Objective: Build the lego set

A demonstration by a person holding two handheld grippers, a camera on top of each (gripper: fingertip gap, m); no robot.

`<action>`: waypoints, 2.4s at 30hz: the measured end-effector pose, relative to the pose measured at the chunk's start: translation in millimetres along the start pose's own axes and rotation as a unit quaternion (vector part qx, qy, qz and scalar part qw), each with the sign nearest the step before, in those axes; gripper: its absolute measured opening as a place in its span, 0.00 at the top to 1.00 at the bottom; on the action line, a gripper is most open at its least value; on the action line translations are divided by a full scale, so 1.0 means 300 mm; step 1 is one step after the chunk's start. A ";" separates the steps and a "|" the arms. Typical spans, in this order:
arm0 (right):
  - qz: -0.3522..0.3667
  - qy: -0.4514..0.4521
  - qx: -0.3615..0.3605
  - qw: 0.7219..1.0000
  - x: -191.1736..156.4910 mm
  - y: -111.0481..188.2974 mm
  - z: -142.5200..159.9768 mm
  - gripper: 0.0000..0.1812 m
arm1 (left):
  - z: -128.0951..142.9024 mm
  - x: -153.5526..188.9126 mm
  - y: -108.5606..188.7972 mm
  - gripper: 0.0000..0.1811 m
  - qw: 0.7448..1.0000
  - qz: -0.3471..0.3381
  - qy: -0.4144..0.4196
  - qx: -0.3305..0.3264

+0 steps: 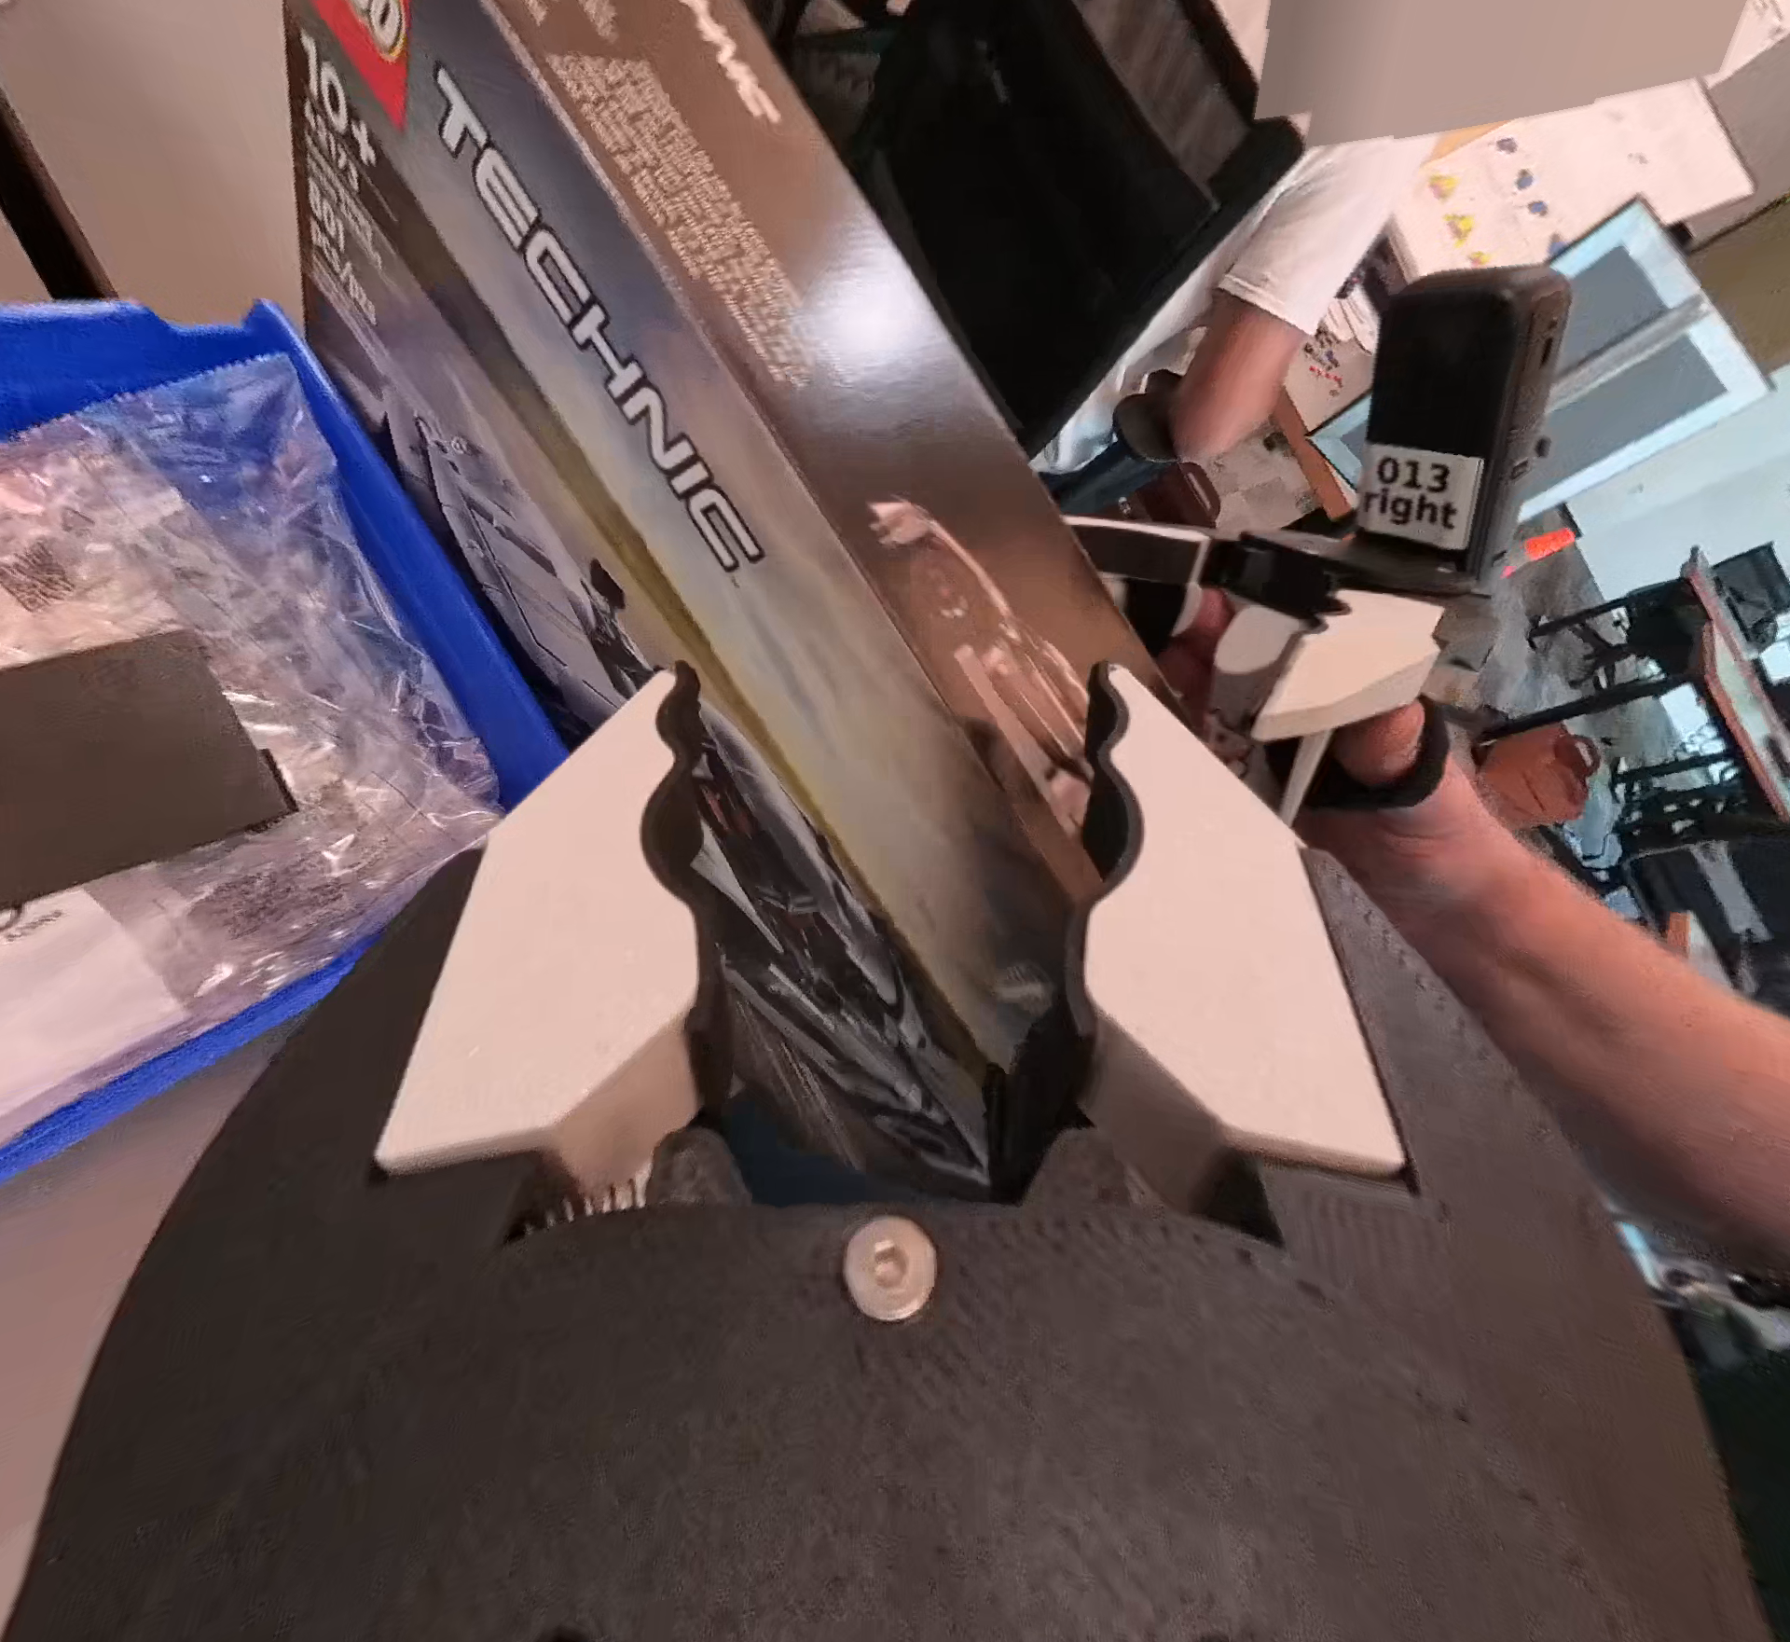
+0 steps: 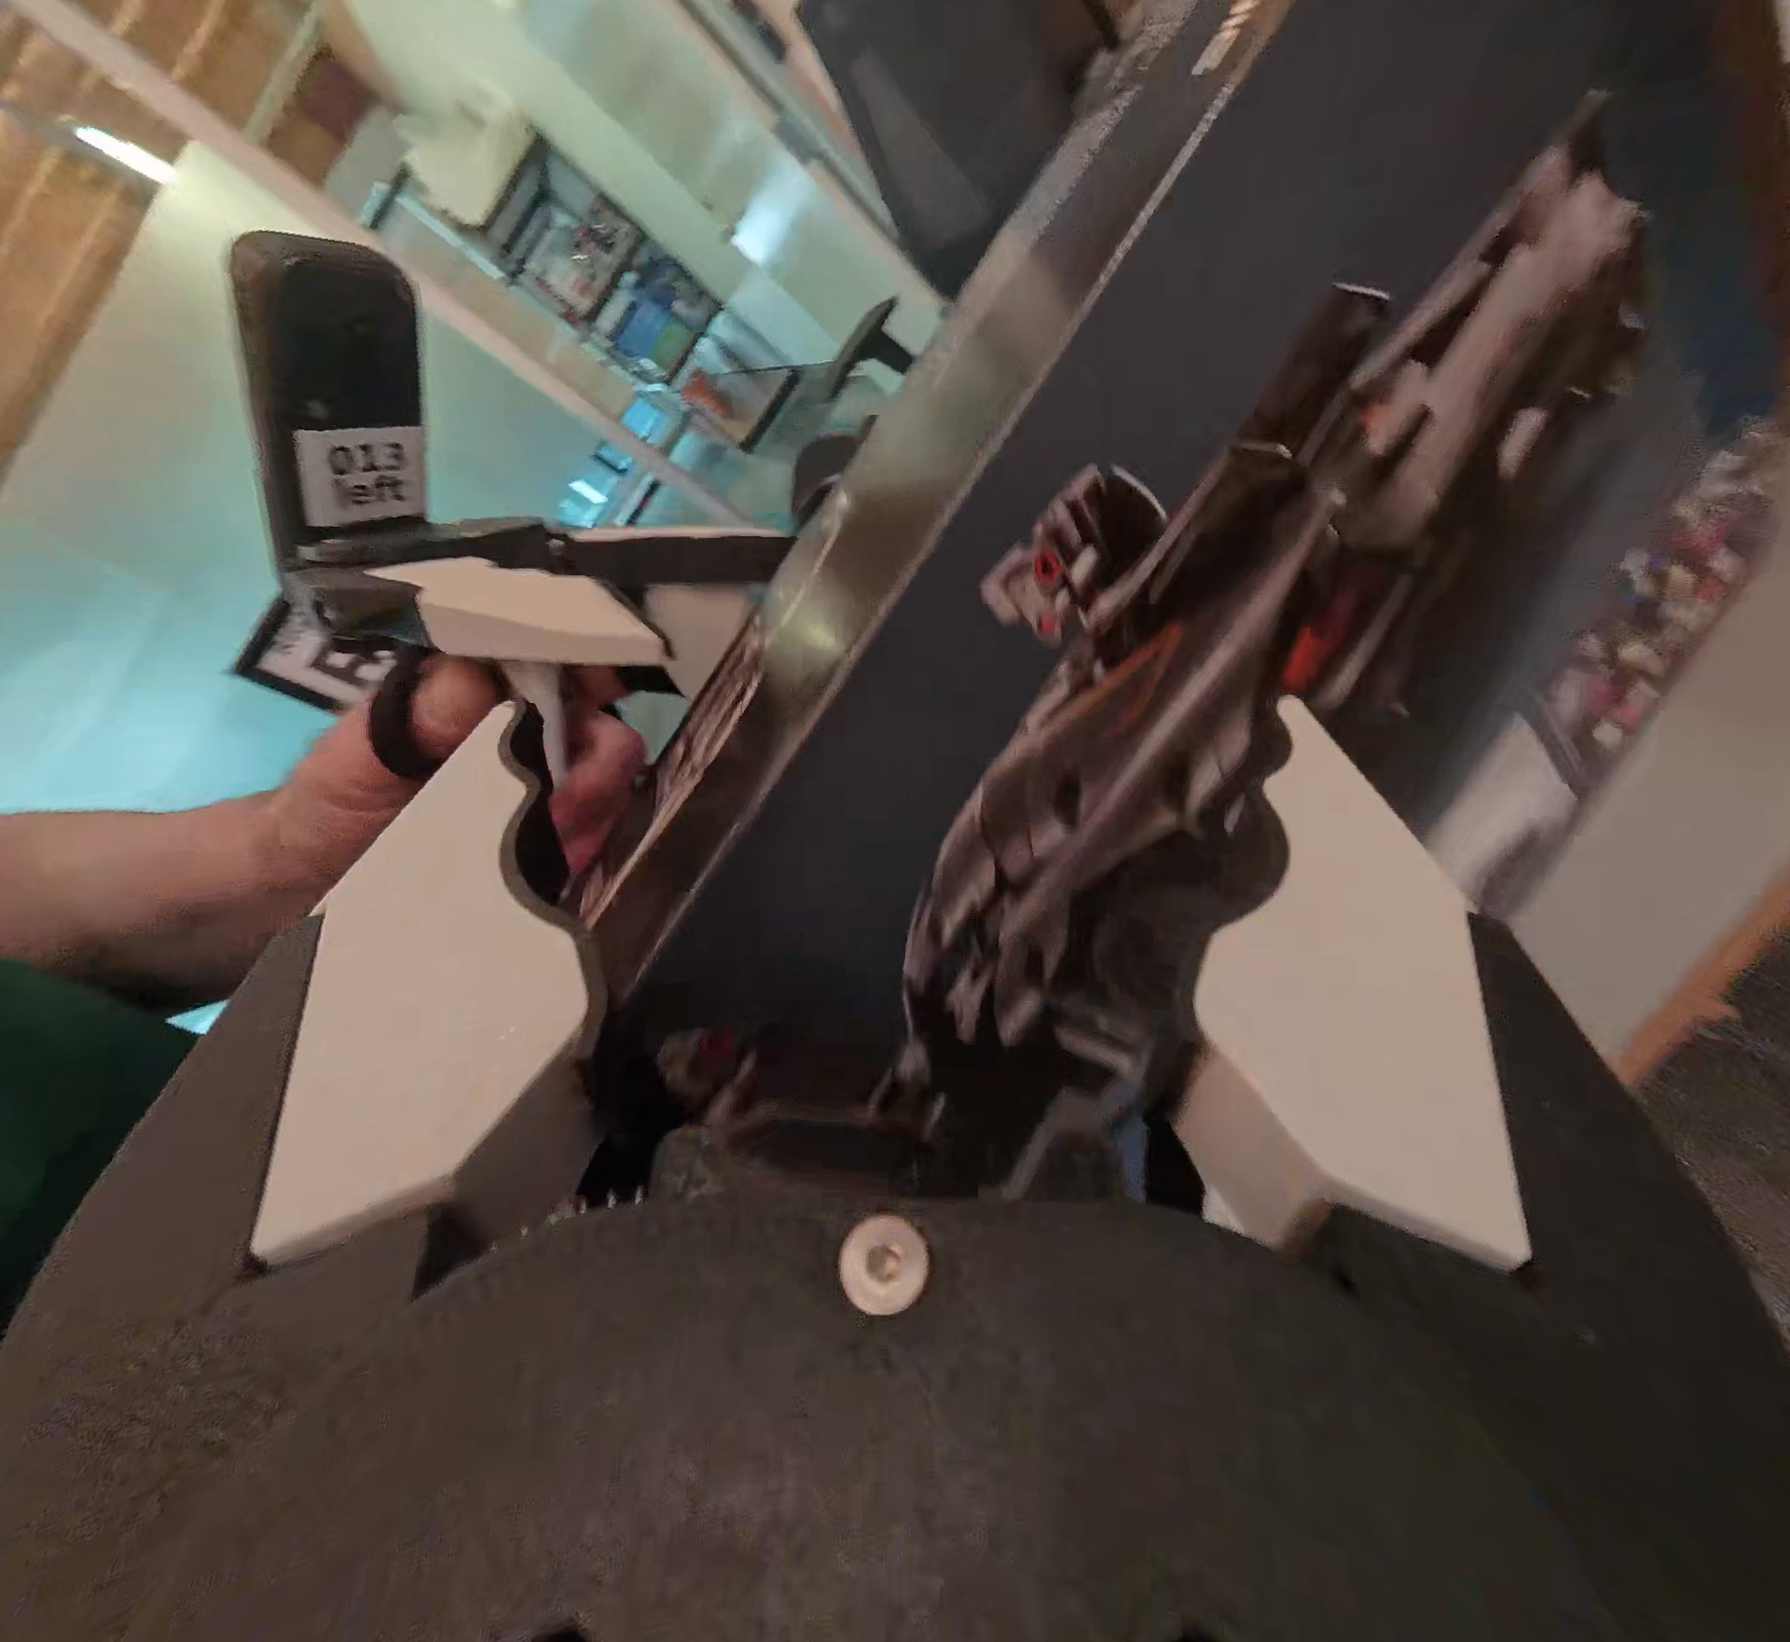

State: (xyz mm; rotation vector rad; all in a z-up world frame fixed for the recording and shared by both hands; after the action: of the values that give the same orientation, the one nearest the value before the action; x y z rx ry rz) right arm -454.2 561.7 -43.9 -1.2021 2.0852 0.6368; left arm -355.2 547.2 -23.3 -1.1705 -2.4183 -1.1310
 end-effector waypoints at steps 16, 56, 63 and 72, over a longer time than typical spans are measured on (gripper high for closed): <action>-0.058 -0.017 0.003 0.998 0.259 -0.150 -0.217 0.34 | -0.228 -0.132 -0.277 0.61 0.992 0.006 0.122 -0.002; -0.212 0.294 -0.129 0.923 -1.171 -0.816 0.040 1.00 | 0.395 -0.560 1.442 1.00 0.962 -0.145 0.041 0.226; -0.258 0.239 -0.212 0.912 -1.274 -1.277 0.345 0.99 | 0.566 -0.838 1.750 1.00 0.954 -0.251 0.021 0.165; -0.248 0.182 -0.245 0.919 -1.120 -1.844 0.493 0.98 | 0.324 -1.337 1.774 1.00 0.970 -0.212 -0.084 0.081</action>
State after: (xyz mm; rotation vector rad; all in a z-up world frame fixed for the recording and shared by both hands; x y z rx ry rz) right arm 202.0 596.8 50.4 -2.1896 1.8205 0.7527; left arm 316.2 593.7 3.0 -0.7446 -2.9226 -0.9416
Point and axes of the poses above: each gripper's, where its closed fingertips meet, y back along the fingers, z out of its underside, x = y × z across the jaws, the point moved 3 cm from there along y, back along the fingers, and after that the axes turned 8 degrees about -z, right-handed, at the moved point
